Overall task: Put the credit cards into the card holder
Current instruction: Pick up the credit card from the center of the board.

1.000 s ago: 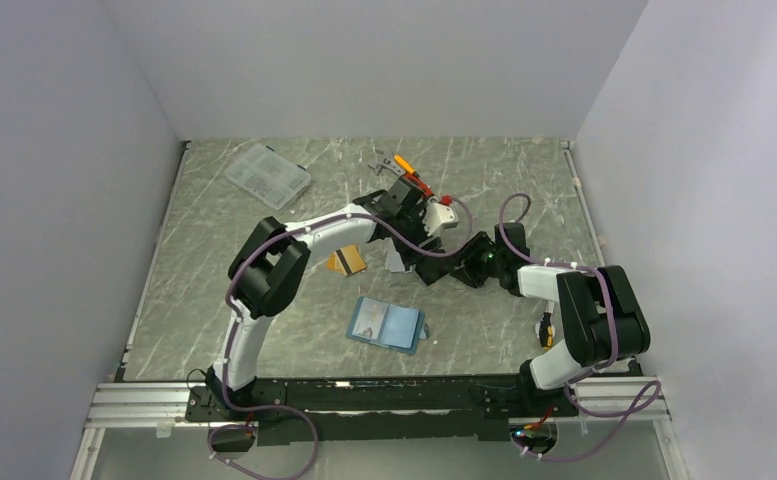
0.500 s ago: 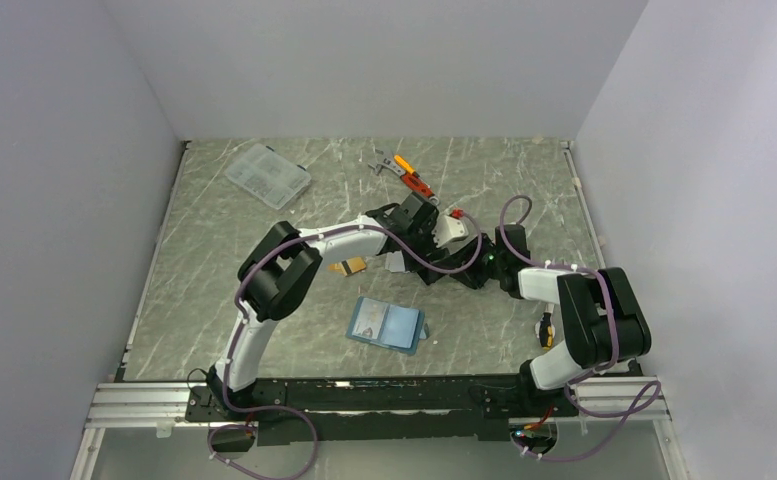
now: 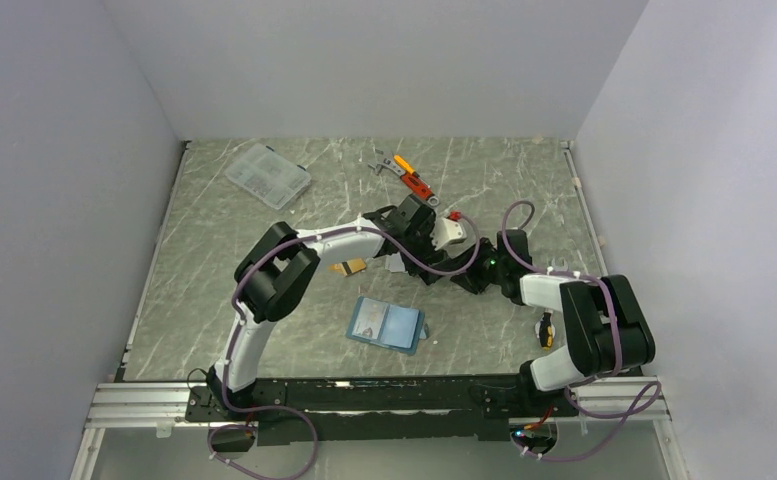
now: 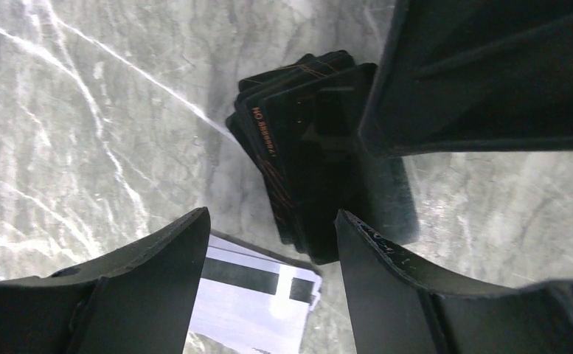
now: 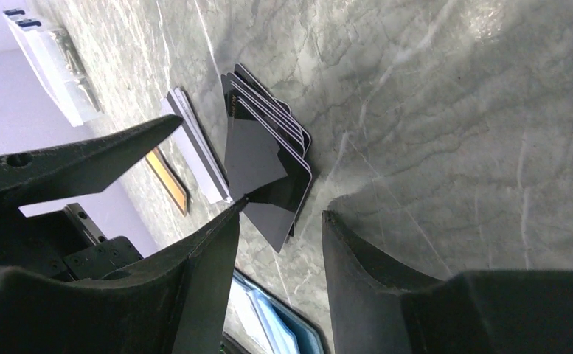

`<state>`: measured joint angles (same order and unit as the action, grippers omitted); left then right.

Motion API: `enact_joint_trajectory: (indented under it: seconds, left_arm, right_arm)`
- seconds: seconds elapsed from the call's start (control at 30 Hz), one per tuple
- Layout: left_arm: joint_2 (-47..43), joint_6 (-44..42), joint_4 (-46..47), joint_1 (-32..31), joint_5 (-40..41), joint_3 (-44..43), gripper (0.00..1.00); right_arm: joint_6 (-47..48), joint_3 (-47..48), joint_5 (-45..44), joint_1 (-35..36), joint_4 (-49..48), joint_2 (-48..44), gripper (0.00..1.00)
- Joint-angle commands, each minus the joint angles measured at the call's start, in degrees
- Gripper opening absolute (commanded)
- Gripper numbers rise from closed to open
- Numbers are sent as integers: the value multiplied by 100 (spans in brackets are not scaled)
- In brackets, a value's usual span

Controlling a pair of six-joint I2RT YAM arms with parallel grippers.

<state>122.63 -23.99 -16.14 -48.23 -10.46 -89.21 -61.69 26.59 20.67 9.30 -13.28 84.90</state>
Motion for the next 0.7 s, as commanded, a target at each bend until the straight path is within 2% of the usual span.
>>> enact_joint_trajectory:
  seconds: [0.0,0.37,0.67]
  left_arm:
    - [-95,262,-491,-85,-474,304,70]
    - [-282,422,-633,-91,-1289,556,68]
    - [-349,378,-752,-35,-1791,435,66]
  right_arm:
    - [-52,-221,-158,81,247,-15,49]
    - [-180,-206,-192,282,49,175,48]
    - [-179,-176,-197,283,-2,232,48]
